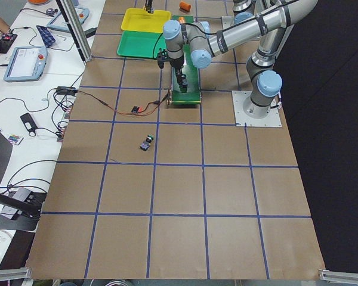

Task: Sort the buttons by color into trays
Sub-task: 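Release button in yellow tray while left gripper grasps another green button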

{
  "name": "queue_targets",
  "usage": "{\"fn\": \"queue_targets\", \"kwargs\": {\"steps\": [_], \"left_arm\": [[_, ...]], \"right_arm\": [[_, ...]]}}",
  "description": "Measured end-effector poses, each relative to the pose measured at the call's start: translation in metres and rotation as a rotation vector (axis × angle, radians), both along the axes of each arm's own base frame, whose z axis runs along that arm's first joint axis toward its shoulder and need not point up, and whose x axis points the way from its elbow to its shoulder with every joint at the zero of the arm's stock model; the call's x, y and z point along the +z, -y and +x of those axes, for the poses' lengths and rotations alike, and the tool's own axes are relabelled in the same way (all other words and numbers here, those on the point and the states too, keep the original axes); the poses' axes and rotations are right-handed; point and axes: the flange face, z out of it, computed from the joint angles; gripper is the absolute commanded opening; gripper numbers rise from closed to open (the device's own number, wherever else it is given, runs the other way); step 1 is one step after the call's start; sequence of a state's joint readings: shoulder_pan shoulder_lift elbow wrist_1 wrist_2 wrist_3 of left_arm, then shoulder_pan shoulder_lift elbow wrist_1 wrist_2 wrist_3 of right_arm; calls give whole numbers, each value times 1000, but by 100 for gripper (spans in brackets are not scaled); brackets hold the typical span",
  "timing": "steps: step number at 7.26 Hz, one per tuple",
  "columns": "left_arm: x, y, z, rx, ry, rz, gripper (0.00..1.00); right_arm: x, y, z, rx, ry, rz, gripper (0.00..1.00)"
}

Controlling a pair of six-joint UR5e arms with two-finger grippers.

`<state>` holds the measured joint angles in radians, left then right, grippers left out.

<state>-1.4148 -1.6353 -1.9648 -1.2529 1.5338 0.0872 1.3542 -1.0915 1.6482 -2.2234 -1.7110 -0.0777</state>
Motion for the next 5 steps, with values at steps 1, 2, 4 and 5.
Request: {"fn": "queue_targets", "kwargs": {"steps": [1,2,4,5], "left_arm": [[13,24,45,-22,-9,-5,100],[17,50,93,-108,-17,-14,100],[5,104,175,-353,16,-42,100],[-6,132,207,-498,37,-73,100]], "right_arm": [[-1,-1,0,0,1,7,100],[3,-4,2,0,13,19,100],[31,-14,12,2,77,26,100],[53,-25,18,0,98,32,100]]}}
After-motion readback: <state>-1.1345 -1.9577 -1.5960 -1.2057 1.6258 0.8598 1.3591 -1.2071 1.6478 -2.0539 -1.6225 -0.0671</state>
